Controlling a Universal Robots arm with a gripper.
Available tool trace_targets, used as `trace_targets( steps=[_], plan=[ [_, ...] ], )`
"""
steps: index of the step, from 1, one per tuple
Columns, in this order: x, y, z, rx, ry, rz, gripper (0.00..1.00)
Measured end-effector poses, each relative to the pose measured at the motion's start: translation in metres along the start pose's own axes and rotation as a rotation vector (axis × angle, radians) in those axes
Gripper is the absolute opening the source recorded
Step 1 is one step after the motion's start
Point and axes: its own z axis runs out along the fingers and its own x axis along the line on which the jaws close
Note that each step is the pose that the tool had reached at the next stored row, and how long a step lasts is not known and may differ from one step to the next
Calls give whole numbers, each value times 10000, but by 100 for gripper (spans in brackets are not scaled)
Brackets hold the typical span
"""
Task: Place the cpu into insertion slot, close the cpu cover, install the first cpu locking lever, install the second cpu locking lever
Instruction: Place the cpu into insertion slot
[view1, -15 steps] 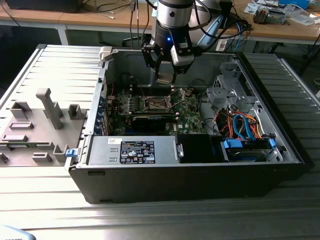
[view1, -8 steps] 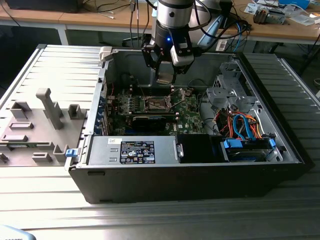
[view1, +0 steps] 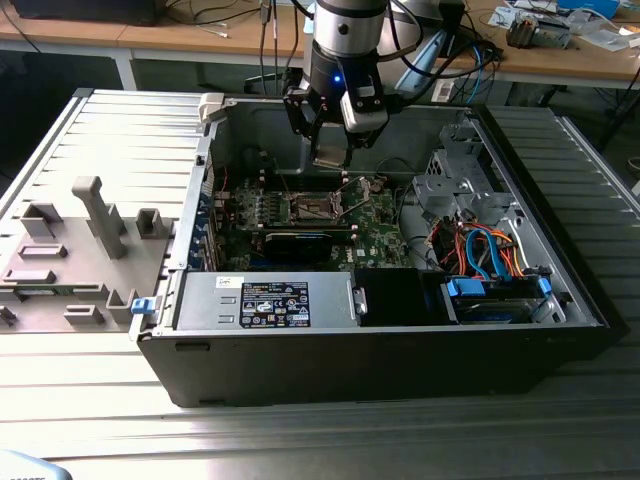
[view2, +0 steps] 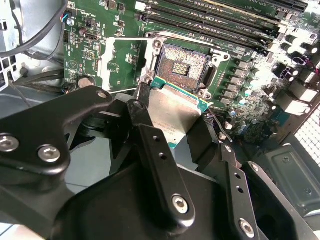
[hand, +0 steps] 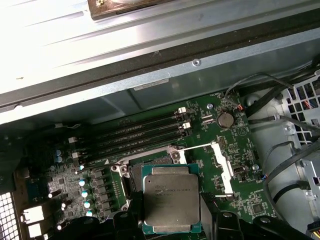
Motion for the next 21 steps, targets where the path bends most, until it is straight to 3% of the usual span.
trace_targets(
  steps=[21],
  plan=[
    [0,-1,8,-3,-13,143,55]
  ],
)
